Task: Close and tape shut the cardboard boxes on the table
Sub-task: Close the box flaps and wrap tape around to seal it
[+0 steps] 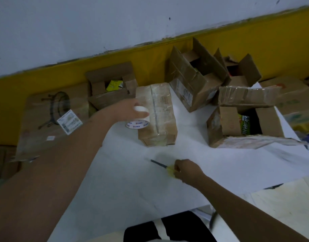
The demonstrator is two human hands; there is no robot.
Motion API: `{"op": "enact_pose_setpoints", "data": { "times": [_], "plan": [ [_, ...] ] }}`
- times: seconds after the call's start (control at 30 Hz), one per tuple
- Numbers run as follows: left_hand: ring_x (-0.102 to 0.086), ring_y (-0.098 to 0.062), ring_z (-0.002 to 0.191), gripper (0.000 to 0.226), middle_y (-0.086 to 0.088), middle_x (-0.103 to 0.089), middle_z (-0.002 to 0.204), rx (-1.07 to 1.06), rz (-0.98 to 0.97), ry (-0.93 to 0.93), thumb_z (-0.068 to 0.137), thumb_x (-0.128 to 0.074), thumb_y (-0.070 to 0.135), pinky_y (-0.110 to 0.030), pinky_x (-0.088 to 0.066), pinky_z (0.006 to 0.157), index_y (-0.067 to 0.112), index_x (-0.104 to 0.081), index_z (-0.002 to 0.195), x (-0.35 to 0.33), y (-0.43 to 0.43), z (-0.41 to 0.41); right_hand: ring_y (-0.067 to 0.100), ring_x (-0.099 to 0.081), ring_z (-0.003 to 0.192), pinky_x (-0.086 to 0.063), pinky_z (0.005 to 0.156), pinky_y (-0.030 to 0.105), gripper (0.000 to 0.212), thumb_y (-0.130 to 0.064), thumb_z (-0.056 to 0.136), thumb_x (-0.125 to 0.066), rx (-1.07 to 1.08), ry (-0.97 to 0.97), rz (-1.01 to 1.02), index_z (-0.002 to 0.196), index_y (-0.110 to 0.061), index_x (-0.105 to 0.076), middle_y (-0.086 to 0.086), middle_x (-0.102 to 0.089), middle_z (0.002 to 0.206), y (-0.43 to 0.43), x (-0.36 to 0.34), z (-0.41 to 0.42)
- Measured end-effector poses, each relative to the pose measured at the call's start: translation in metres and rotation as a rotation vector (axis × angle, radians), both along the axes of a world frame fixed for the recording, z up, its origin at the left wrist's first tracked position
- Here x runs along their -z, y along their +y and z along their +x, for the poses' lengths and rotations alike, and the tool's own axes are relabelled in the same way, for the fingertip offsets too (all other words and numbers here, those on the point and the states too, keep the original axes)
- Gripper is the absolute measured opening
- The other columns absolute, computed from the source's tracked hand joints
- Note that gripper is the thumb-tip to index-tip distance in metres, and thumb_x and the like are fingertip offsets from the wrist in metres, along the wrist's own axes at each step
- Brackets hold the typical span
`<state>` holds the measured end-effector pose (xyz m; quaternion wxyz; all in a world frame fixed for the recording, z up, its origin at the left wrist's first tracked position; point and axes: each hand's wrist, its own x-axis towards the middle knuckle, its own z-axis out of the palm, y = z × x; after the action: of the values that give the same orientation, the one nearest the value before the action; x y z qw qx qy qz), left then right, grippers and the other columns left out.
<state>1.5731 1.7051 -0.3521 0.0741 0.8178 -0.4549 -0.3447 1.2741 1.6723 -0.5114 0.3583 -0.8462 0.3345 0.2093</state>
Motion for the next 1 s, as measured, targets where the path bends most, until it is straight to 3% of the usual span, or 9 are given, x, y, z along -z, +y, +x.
{"op": "enact_pose_setpoints", "data": {
  "times": [0.07,0.13,0.27,0.4,0.53,0.67,0.83,0.93,1.0],
  "plan": [
    [-0.056,-0.012,0.103,0.048,0.008,-0.058,0.117,0.097,0.098,0.019,0.084,-0.067,0.055,-0.028,-0.044,0.084,0.026,-0.061,0.122,-0.009,-0.008,0.008,0.015,-0.067,0.063,-0.058,0.062,0.029,0.02,-0.025,0.09,-0.068,0.127,-0.106,0.283,0.094,-0.006,-0.064,0.005,-0.066,0.083,-0.005,-0.02,-0.011],
    [-0.056,-0.012,0.106,0.045,0.008,-0.06,0.116,0.146,0.182,0.037,0.078,-0.071,0.048,-0.029,-0.045,0.092,0.025,-0.068,0.117,-0.015,-0.019,0.012,0.014,-0.061,0.059,-0.053,0.057,0.025,0.014,-0.021,0.089,-0.071,0.203,-0.188,0.428,0.095,-0.009,-0.069,0.008,-0.07,0.081,-0.015,-0.046,-0.013],
    [-0.055,-0.023,0.08,0.046,-0.005,-0.062,0.092,0.146,0.305,0.016,0.047,-0.064,0.052,-0.037,-0.044,0.07,0.019,-0.066,0.079,-0.012,-0.035,0.01,0.014,-0.051,0.064,-0.047,0.059,0.028,0.016,-0.024,0.097,-0.059,0.316,-0.347,0.6,0.097,-0.02,-0.075,0.002,-0.069,0.082,-0.022,-0.097,0.0],
    [-0.068,-0.021,0.09,0.019,-0.001,-0.069,0.1,0.026,0.296,0.116,0.084,-0.068,0.036,-0.039,-0.058,0.085,0.024,-0.067,0.099,-0.011,-0.034,-0.006,0.013,-0.042,0.063,-0.049,0.063,0.027,0.052,-0.067,0.093,-0.043,0.365,-0.3,0.814,0.111,-0.026,-0.068,-0.004,-0.06,0.093,-0.007,-0.121,0.024],
    [-0.07,-0.025,0.101,0.017,-0.006,-0.07,0.11,0.004,0.271,0.14,0.09,-0.065,0.028,-0.041,-0.059,0.087,0.023,-0.066,0.106,-0.005,-0.037,-0.008,0.013,-0.038,0.057,-0.048,0.059,0.026,0.07,-0.079,0.084,-0.038,0.432,-0.257,0.845,0.111,-0.022,-0.068,-0.002,-0.061,0.097,0.003,-0.12,0.049],
    [-0.059,-0.023,0.106,0.026,-0.006,-0.063,0.116,0.144,0.294,0.093,0.091,-0.061,0.034,-0.037,-0.05,0.091,0.015,-0.071,0.106,-0.009,-0.038,-0.002,0.011,-0.034,0.052,-0.045,0.053,0.023,0.077,-0.079,0.084,-0.037,0.568,-0.255,0.931,0.113,-0.015,-0.068,0.002,-0.061,0.1,0.006,-0.116,0.067],
    [-0.062,-0.026,0.106,0.036,-0.005,-0.067,0.112,0.113,0.278,0.083,0.075,-0.064,0.047,-0.045,-0.049,0.095,0.019,-0.07,0.097,-0.007,-0.035,-0.001,0.009,-0.034,0.048,-0.048,0.052,0.024,0.063,-0.074,0.087,-0.042,0.706,-0.338,0.885,0.097,-0.017,-0.068,0.003,-0.064,0.094,0.007,-0.118,0.09],
    [-0.061,-0.021,0.098,0.017,-0.005,-0.066,0.11,0.069,0.241,0.099,0.087,-0.064,0.032,-0.039,-0.052,0.095,0.022,-0.065,0.101,-0.001,-0.035,-0.001,0.009,-0.035,0.047,-0.052,0.055,0.025,0.054,-0.067,0.09,-0.047,0.777,-0.402,0.86,0.091,-0.017,-0.067,0.002,-0.067,0.086,0.01,-0.117,0.096],
    [-0.057,-0.017,0.095,0.019,-0.003,-0.062,0.105,0.125,0.241,0.082,0.09,-0.063,0.031,-0.032,-0.05,0.085,0.017,-0.067,0.102,-0.001,-0.035,0.0,0.008,-0.04,0.045,-0.053,0.057,0.026,0.05,-0.061,0.091,-0.052,0.773,-0.444,0.8,0.085,-0.015,-0.068,0.002,-0.068,0.076,0.012,-0.114,0.096]
  ]
}}
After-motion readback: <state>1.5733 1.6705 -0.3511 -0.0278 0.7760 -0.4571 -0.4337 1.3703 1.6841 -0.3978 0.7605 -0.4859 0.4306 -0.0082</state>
